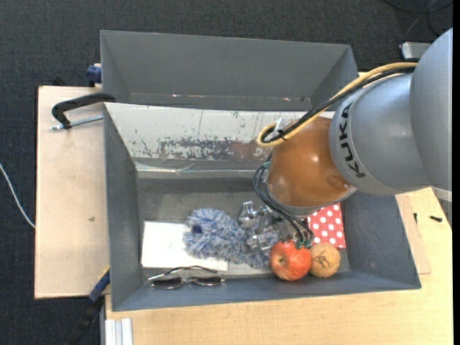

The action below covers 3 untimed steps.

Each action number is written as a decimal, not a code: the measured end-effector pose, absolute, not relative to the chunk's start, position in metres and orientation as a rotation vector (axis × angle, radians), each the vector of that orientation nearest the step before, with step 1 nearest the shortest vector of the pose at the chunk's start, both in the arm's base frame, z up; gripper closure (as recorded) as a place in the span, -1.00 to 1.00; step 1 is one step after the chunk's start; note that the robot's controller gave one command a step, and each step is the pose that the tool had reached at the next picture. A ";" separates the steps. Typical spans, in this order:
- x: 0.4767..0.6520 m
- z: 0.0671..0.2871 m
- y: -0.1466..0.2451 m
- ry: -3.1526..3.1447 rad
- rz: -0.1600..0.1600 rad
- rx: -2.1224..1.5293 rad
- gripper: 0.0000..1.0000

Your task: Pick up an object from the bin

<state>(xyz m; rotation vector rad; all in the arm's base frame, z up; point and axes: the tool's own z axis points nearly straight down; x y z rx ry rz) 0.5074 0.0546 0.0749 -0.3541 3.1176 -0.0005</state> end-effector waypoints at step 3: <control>0.507 0.075 0.055 3.118 0.000 -0.354 1.00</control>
Offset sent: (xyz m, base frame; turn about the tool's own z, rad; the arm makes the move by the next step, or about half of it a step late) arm 0.0000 0.0000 0.0000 0.0000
